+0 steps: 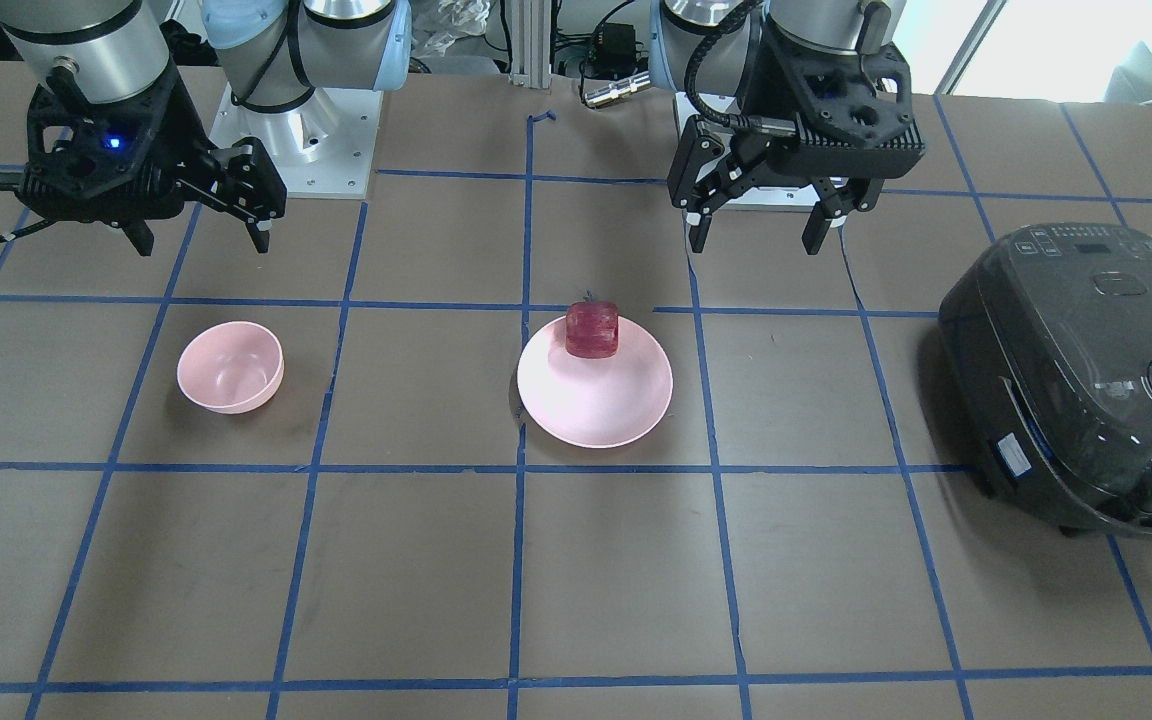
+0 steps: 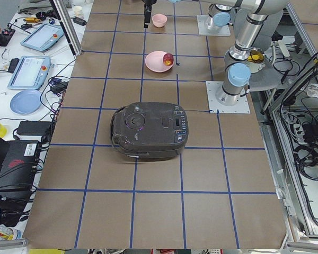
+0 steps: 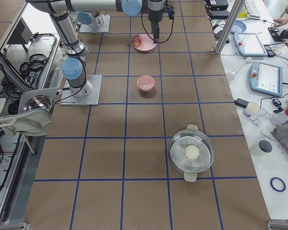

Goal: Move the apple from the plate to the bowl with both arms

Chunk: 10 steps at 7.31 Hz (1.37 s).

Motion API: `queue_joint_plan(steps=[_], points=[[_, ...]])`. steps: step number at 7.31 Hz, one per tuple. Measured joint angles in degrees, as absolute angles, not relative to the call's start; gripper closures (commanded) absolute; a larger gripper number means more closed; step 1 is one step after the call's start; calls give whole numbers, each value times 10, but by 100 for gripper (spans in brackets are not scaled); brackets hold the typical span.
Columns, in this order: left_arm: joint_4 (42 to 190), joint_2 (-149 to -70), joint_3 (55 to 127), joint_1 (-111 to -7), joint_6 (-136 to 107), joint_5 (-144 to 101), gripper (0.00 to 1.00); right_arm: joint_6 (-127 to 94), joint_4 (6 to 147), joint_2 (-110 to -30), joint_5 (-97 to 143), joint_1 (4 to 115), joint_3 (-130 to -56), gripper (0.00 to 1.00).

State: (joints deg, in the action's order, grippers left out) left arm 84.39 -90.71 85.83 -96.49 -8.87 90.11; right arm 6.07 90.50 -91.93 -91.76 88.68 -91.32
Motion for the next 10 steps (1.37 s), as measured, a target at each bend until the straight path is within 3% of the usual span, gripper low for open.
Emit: queue_joint_plan(steps=[3, 10], points=[[843, -931, 882, -972, -104, 896, 0, 58, 907, -919, -918, 887, -913, 0], [683, -990, 1075, -1082, -248, 895, 0, 121, 910, -902, -916, 836, -915, 0]])
